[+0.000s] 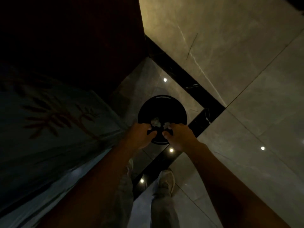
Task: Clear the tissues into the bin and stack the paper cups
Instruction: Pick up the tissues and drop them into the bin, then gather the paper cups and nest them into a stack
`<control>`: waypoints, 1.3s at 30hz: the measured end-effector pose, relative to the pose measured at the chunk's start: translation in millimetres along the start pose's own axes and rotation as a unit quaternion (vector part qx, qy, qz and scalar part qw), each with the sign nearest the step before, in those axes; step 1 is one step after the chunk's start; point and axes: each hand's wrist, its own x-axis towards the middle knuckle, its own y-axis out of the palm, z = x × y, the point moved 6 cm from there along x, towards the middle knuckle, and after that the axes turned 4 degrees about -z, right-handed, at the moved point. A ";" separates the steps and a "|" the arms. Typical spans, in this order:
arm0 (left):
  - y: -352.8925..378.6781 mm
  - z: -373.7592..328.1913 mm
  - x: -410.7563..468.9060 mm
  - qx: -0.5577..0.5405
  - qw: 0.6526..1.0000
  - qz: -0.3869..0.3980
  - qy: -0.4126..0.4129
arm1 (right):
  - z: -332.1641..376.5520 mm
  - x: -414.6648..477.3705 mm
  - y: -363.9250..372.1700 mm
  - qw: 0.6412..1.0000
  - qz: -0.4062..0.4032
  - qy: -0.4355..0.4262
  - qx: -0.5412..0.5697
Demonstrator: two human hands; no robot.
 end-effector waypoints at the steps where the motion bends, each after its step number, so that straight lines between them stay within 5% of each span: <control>1: -11.1 -4.3 -17.8 -0.009 1.000 0.003 -0.012 | 6.3 -16.6 -11.7 1.000 0.012 -0.001 -0.011; 13: -171.8 -68.5 -348.5 -0.166 0.980 -0.106 -0.018 | 125.4 -289.0 -119.8 0.989 0.046 -0.130 -0.057; 26: -142.0 104.4 -588.6 -0.203 0.955 -0.167 -0.135 | 236.2 -475.6 13.5 0.954 0.135 -0.197 -0.180; 34: -230.9 198.7 -722.4 -0.233 0.875 -0.420 -0.061 | 413.1 -566.9 73.2 0.913 0.082 -0.374 -0.137; 39: -309.9 241.9 -814.0 -0.243 0.760 -0.602 -0.029 | 528.9 -635.0 76.3 0.864 -0.027 -0.503 -0.027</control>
